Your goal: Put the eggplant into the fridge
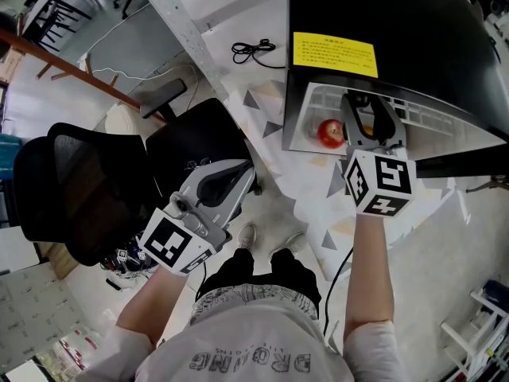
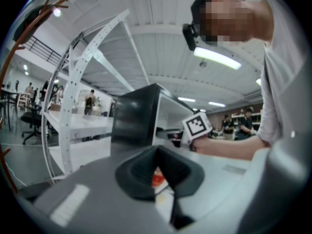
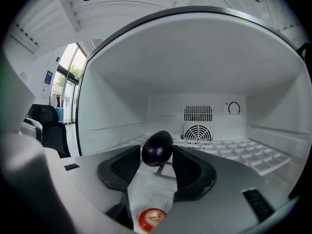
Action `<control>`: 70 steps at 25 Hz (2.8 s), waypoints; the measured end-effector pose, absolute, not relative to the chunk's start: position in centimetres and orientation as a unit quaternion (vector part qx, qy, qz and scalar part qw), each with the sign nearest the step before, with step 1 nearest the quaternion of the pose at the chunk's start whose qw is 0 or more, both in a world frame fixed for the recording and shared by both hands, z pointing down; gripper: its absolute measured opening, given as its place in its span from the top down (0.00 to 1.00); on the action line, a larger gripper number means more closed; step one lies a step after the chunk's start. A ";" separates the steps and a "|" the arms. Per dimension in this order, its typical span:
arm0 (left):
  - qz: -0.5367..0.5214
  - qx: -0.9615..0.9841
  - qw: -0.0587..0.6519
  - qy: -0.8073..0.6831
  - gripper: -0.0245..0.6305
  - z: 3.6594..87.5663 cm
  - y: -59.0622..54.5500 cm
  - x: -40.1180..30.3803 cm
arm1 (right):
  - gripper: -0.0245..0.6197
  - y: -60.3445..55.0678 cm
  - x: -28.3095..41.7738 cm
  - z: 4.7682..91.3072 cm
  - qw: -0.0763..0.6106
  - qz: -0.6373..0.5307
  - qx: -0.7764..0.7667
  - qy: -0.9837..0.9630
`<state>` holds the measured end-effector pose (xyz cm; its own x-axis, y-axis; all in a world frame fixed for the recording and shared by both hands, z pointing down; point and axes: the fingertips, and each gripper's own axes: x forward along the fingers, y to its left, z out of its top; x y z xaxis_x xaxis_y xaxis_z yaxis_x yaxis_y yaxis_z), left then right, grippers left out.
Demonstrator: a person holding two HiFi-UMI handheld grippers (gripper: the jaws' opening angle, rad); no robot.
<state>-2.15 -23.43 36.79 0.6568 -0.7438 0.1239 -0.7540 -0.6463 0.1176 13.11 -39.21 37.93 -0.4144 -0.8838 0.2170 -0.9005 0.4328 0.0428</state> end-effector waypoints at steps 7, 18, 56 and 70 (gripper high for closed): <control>0.031 0.907 0.075 -0.413 0.95 36.3 -23.0 -2.3 | 0.64 -38.7 13.1 37.3 0.092 0.039 0.530 -0.842; 0.023 0.913 0.062 -0.402 0.95 35.0 -22.0 -1.9 | 0.64 -36.7 13.2 35.5 0.070 0.032 0.533 -0.843; -0.009 0.942 0.020 -0.336 0.95 30.7 -16.1 -2.9 | 0.84 -22.7 12.5 32.0 0.055 0.008 0.551 -0.833; -0.020 0.946 0.011 -0.322 0.95 29.5 -14.7 -3.3 | 0.94 -18.2 11.4 31.6 0.054 0.009 0.547 -0.835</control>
